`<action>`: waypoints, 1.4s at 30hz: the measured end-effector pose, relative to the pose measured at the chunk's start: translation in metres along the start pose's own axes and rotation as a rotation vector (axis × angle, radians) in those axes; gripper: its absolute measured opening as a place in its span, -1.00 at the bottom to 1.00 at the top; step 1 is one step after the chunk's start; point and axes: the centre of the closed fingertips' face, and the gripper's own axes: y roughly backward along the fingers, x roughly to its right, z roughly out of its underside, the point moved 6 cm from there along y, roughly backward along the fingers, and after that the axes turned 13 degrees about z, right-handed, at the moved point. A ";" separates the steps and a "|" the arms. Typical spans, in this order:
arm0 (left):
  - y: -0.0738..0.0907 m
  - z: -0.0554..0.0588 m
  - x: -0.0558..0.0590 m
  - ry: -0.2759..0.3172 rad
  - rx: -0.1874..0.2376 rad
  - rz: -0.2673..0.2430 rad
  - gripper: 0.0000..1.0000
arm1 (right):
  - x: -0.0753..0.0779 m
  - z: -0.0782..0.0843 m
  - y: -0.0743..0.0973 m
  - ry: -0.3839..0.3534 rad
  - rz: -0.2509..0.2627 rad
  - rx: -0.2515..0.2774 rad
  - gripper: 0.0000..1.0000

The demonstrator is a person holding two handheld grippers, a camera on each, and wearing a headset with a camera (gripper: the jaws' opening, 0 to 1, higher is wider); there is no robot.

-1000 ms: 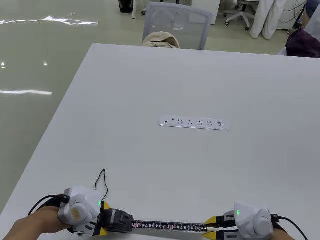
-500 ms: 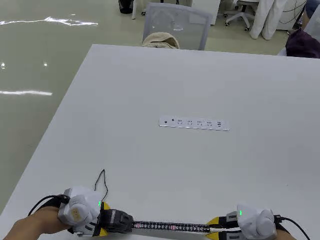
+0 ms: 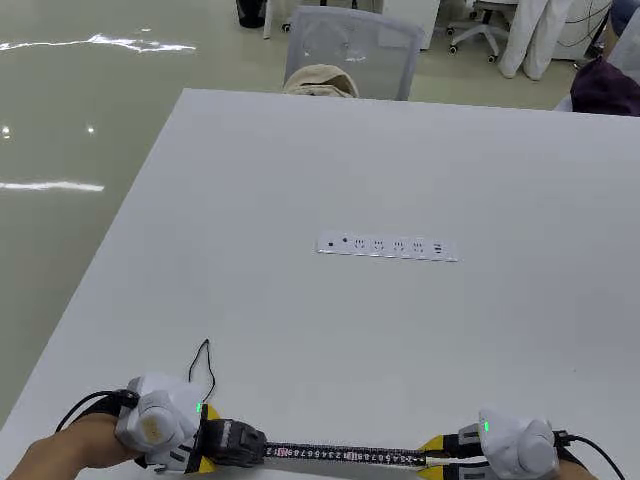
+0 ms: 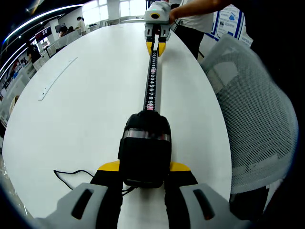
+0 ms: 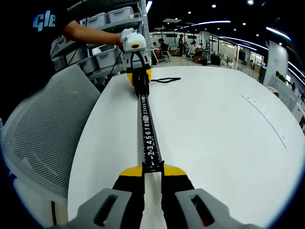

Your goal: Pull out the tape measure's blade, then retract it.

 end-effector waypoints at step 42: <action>-0.006 -0.006 -0.002 -0.013 -0.007 0.006 -0.40 | -0.004 0.006 -0.005 0.043 0.046 -0.073 -0.74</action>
